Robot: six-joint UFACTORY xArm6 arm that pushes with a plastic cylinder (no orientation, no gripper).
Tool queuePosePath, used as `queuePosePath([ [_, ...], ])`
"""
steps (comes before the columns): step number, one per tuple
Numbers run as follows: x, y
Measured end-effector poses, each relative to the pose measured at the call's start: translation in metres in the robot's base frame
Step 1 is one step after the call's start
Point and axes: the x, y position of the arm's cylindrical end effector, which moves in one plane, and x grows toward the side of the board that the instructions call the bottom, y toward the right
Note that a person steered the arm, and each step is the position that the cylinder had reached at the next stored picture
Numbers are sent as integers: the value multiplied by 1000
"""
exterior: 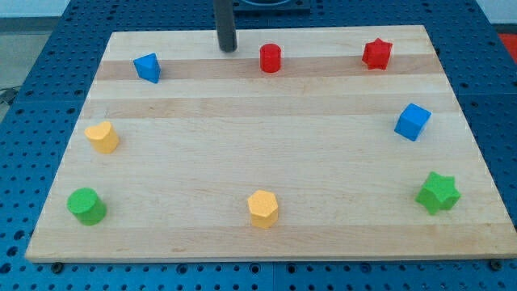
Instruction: Place the red circle towards the left side of the red star
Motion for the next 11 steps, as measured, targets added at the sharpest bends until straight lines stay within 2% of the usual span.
queuePosePath([
  [2, 9, 0],
  [3, 59, 0],
  [4, 59, 0],
  [5, 59, 17],
  [9, 76, 181],
  [11, 78, 186],
])
